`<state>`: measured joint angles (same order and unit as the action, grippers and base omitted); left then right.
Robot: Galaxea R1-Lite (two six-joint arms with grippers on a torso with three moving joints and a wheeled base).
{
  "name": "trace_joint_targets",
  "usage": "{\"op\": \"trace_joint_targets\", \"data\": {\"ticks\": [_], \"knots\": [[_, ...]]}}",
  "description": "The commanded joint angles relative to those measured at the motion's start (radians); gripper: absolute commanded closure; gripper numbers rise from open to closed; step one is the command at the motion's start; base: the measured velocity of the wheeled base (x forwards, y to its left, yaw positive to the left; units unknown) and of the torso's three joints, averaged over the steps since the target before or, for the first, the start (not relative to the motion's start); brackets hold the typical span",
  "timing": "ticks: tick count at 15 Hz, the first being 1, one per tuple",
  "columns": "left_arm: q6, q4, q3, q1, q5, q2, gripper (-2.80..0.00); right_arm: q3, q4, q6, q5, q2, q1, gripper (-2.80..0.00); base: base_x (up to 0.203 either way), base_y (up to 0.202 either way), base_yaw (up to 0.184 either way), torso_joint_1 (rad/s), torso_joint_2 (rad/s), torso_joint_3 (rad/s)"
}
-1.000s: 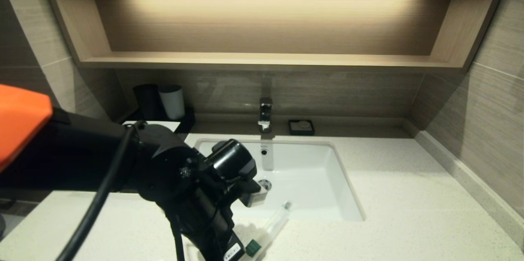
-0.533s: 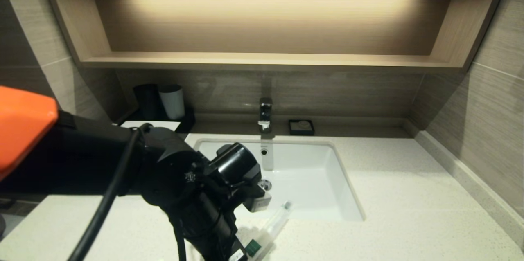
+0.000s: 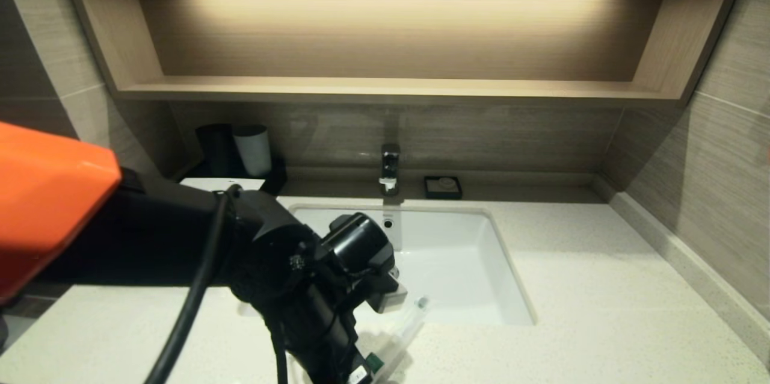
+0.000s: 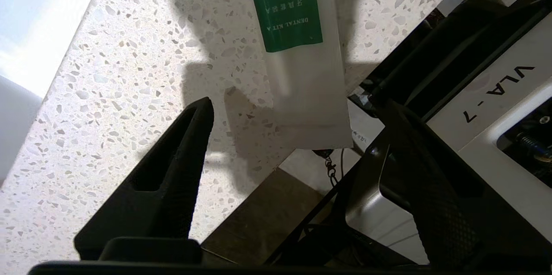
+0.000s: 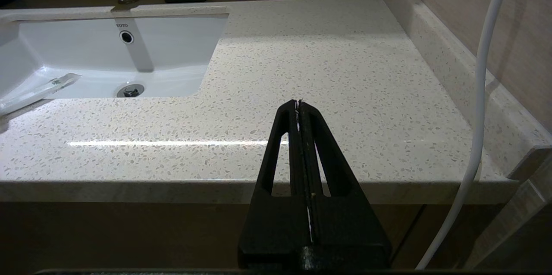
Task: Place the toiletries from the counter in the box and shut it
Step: Pick up the bathroom toiletry
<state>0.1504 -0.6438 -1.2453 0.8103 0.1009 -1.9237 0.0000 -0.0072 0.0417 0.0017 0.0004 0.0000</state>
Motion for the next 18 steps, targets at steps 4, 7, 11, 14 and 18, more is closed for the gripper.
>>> {"op": "trace_joint_targets", "data": {"ticks": [4,7,11,14,18], "knots": [[0.006,0.007,-0.009,0.006,-0.020,-0.028,-2.80,0.000,0.000,0.000,0.000,0.001,0.000,0.00,0.000,0.000,0.000,0.000,0.00,0.000],[0.005,0.009,-0.025,0.007,-0.041,-0.055,-2.80,0.000,0.000,0.000,0.000,0.001,0.000,0.00,0.000,0.000,0.000,0.000,0.00,0.000],[0.005,0.021,-0.026,0.010,-0.046,-0.069,-2.80,0.000,0.000,0.000,0.000,0.001,0.000,0.00,0.000,0.000,0.000,0.000,0.00,0.000],[0.007,0.021,-0.026,0.010,-0.047,-0.070,-2.80,0.000,0.000,0.000,0.000,0.001,0.000,0.00,0.000,0.000,0.000,0.000,0.00,0.000],[0.008,0.021,-0.028,0.010,-0.047,-0.077,-2.80,0.000,0.000,0.001,0.000,0.001,0.000,0.00,0.000,0.000,0.000,0.000,0.00,0.000]]}}
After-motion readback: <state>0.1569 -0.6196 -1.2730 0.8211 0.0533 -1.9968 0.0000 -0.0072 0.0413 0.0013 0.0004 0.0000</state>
